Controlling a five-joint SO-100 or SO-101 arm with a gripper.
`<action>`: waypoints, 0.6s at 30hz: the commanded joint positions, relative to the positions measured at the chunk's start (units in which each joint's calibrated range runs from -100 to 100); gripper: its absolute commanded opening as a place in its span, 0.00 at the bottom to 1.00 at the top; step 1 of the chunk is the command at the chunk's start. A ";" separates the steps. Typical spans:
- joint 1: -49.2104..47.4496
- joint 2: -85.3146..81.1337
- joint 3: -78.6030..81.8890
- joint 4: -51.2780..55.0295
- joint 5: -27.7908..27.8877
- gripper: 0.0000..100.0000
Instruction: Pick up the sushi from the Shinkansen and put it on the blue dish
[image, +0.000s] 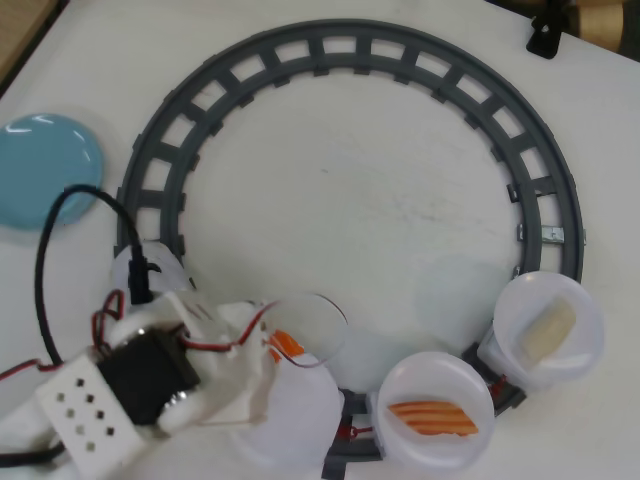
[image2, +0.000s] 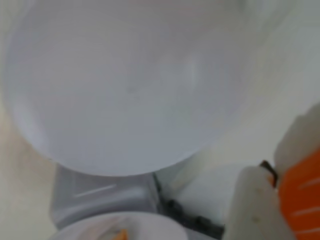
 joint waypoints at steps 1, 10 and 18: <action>-6.81 -0.92 -4.20 3.11 -3.93 0.07; -28.11 -0.84 -4.20 3.87 -13.03 0.07; -45.71 0.16 -4.02 1.58 -18.63 0.07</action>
